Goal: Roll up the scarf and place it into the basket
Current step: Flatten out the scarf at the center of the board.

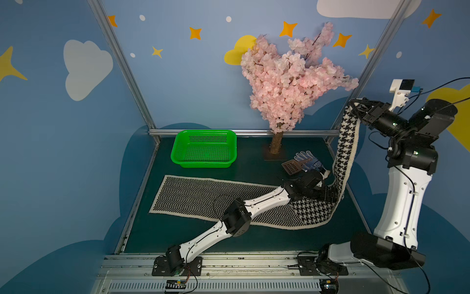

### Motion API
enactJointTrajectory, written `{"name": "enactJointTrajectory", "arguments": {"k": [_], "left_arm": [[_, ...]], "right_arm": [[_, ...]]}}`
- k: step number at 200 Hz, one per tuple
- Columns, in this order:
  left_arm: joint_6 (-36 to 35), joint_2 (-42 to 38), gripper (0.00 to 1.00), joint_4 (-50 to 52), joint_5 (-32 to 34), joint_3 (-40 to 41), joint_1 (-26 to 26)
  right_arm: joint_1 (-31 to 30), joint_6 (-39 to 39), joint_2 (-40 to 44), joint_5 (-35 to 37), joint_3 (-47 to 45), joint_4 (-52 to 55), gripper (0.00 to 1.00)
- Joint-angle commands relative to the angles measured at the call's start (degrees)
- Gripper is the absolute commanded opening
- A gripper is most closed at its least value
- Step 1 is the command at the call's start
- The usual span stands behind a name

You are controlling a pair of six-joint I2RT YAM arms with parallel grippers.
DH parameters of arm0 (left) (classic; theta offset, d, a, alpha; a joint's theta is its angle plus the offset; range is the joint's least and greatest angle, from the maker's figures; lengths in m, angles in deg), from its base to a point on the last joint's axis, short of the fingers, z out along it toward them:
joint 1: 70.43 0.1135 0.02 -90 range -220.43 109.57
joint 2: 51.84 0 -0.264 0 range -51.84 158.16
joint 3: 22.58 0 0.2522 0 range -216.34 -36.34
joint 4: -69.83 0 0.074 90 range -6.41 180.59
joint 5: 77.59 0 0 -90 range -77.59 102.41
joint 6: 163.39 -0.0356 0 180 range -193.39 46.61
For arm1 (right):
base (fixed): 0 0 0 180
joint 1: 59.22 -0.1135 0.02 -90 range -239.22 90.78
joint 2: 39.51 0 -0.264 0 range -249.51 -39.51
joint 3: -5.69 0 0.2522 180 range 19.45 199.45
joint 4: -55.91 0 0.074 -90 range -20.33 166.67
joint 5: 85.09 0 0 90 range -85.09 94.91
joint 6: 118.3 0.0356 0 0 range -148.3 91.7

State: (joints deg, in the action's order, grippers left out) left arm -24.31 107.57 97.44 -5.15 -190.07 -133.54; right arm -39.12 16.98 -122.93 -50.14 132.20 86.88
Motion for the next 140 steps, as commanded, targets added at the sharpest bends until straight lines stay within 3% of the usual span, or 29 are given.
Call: {"name": "enactJointTrajectory", "arguments": {"k": [1,15,30,53,82,140], "left_arm": [[-2.5,-8.5,1.0,-3.4,0.1,10.8,1.2],[-1.6,-11.7,1.0,-5.1,0.0,17.2,2.6],[-2.7,-12.6,1.0,-1.1,-1.9,18.1,3.9],[-10.3,-13.9,1.0,5.8,-4.5,19.5,3.1],[-19.1,-14.9,1.0,14.2,-3.3,19.2,-1.0],[-17.5,-14.7,1.0,8.7,-9.0,19.3,-4.8]], "right_arm": [[0.7,1.4,-2.8,-0.5,6.5,-1.9,0.0],[0.8,0.8,-4.6,-0.2,10.1,-0.2,0.0],[0.4,2.3,-5.6,-1.3,10.5,-2.3,0.0],[-1.3,6.3,-5.6,-3.7,7.5,-9.5,0.0],[-5.1,0.1,-5.4,-1.9,9.1,-2.9,0.01],[-8.7,-2.0,-4.8,-3.2,6.8,-1.6,0.02]]}}
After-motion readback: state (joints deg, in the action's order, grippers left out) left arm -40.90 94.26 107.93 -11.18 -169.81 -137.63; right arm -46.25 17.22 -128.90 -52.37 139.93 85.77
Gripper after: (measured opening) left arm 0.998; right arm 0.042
